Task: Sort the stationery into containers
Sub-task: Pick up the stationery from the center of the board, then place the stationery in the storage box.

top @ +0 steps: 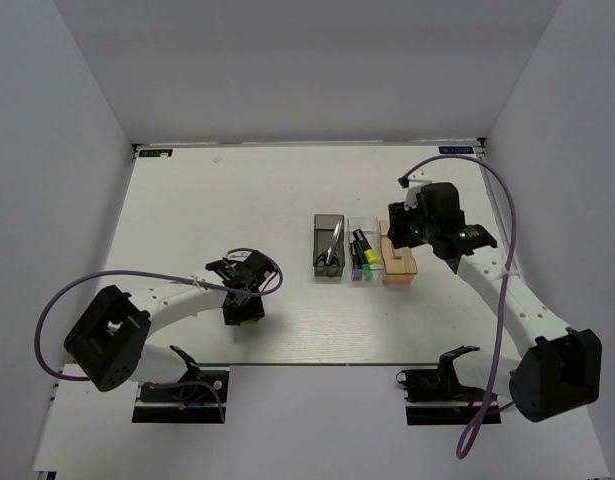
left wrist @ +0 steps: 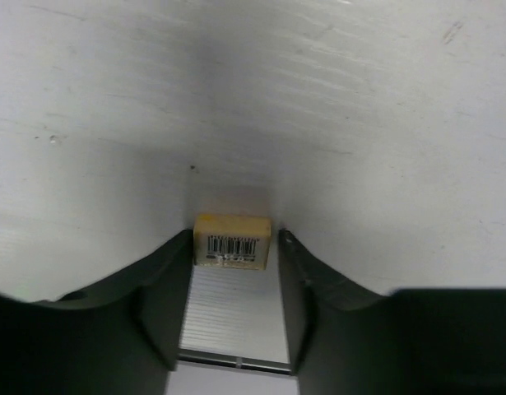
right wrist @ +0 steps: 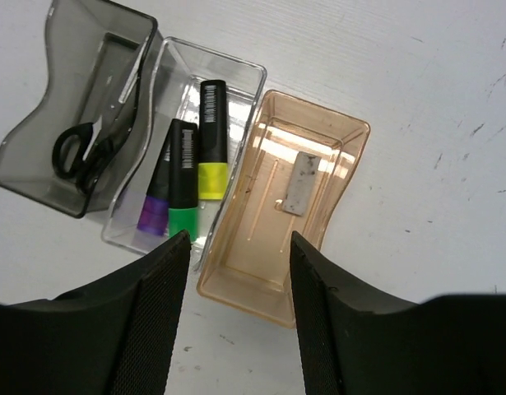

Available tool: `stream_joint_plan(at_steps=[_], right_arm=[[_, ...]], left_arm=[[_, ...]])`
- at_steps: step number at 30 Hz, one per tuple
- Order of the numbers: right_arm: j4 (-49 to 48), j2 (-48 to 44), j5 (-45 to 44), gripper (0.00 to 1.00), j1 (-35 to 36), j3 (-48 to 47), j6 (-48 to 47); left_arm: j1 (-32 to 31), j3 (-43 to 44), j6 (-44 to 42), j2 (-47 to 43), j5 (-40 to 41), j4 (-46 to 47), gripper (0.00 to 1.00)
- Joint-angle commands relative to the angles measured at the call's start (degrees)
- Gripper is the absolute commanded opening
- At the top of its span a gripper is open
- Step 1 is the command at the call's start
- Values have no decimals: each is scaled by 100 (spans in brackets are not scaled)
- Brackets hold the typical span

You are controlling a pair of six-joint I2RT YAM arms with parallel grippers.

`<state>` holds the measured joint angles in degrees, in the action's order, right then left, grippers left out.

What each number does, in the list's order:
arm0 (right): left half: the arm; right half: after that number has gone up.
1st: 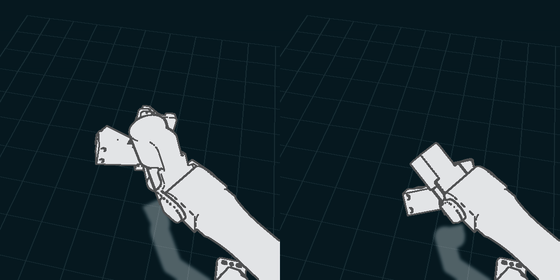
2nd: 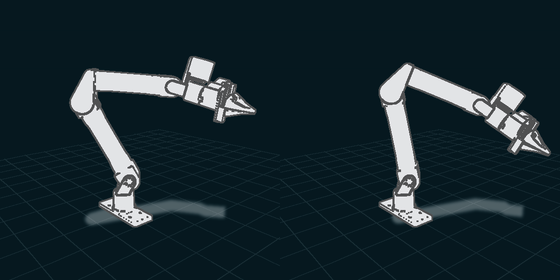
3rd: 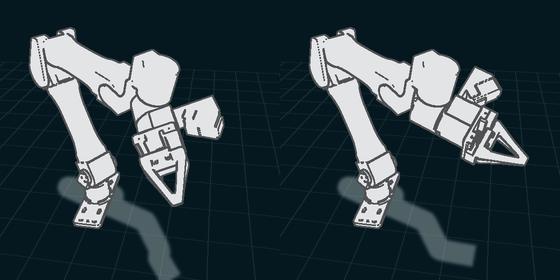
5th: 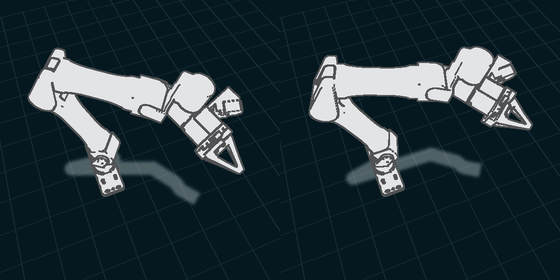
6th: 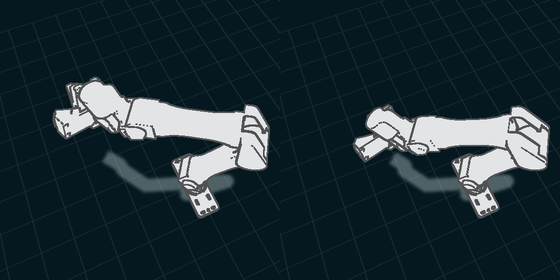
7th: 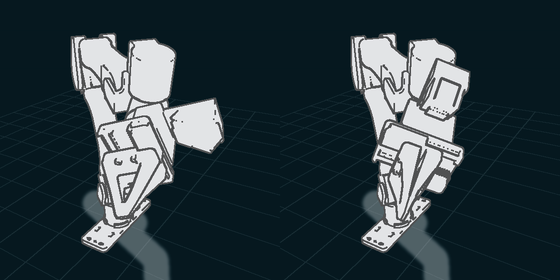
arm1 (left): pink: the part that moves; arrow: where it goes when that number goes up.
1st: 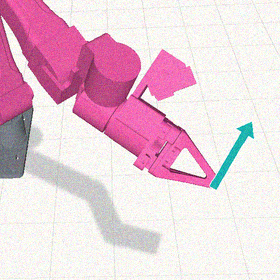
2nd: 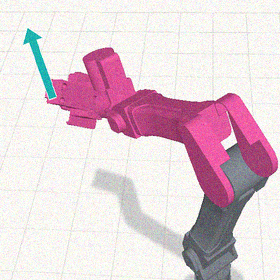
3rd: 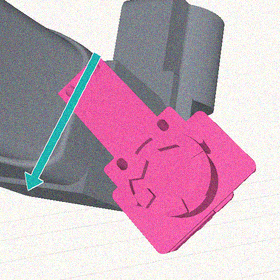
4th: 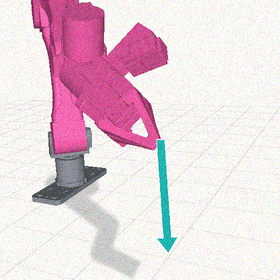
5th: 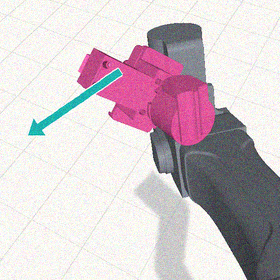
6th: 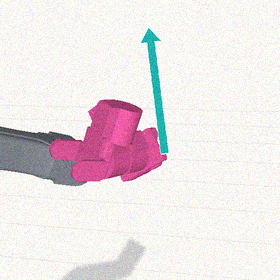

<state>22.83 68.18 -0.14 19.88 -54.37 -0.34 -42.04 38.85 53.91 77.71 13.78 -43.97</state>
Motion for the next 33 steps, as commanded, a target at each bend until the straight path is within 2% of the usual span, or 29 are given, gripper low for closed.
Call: stream_joint_plan(at_steps=[1, 2, 4, 5, 7, 8, 11, 12, 13, 14, 15, 16, 19, 21, 22, 25, 27, 28, 30, 33], right_arm=[[151, -339, 418, 56, -98, 137, 227], [169, -436, 471, 56, -107, 172, 227], [204, -560, 559, 58, -177, 277, 254], [204, -717, 585, 58, -212, 330, 271], [239, -928, 594, 77, -273, 505, 236], [222, -1086, 603, 90, -291, 558, 149], [135, -1543, 324, 90, -344, 857, 69], [64, -1728, 113, 86, -370, 910, 78], [-15, -1790, 59, 64, -432, 1058, -96], [-33, -1974, -412, 5, -458, 1095, -63], [-85, -2028, -538, 0, -502, 1139, -19], [-94, -2072, -627, 0, -537, 1191, -1], [-147, -2160, -961, 0, -713, 1332, -1], [-261, -2195, -1259, 23, -810, 1411, -1], [-296, -2265, -1399, 25, -845, 1429, -1], [-472, -2405, -1559, 26, -1021, 1508, -1], [-595, -2441, -1585, 26, -1162, 1613, -19], [-595, -2485, -1559, 26, -1257, 1648, -19], [-587, -2468, -1551, 26, -1363, 1658, -10], [-569, -2503, -1401, 26, -1451, 1658, -1]], left_arm=[[29, 9, -187, 130, -121, 142, 52], [38, 8, -188, 200, -139, 151, 40], [29, 9, -223, 218, -209, 151, 28], [12, 8, -214, 218, -218, 143, 19], [-93, 140, -276, 157, -235, 116, 13], [-137, 288, -337, 122, -209, 29, 9], [-550, 1025, -662, 191, -191, -33, 7], [-829, 1463, -750, 322, -226, -7, 5], [-919, 1676, -1038, 524, -366, 63, 4], [-1059, 2131, -1110, 656, -480, 168, 4], [-1130, 2649, -1163, 901, -516, 178, 4], [-1322, 2915, -1329, 1078, -586, 273, 4], [-1482, 4608, -1690, 2183, -991, 345, 4], [-1491, 5417, -1927, 2789, -1378, 397, 4], [-1482, 5675, -1937, 3176, -1665, 485, 4], [-1439, 7115, -1928, 4029, -2141, 818, 6], [-1395, 7530, -1858, 4495, -2326, 890, 8], [-1368, 8071, -1832, 4803, -2388, 855, 9], [-1272, 8261, -1718, 5085, -2546, 889, 12], [-1140, 8060, -1498, 5219, -2740, 1285, 16]])
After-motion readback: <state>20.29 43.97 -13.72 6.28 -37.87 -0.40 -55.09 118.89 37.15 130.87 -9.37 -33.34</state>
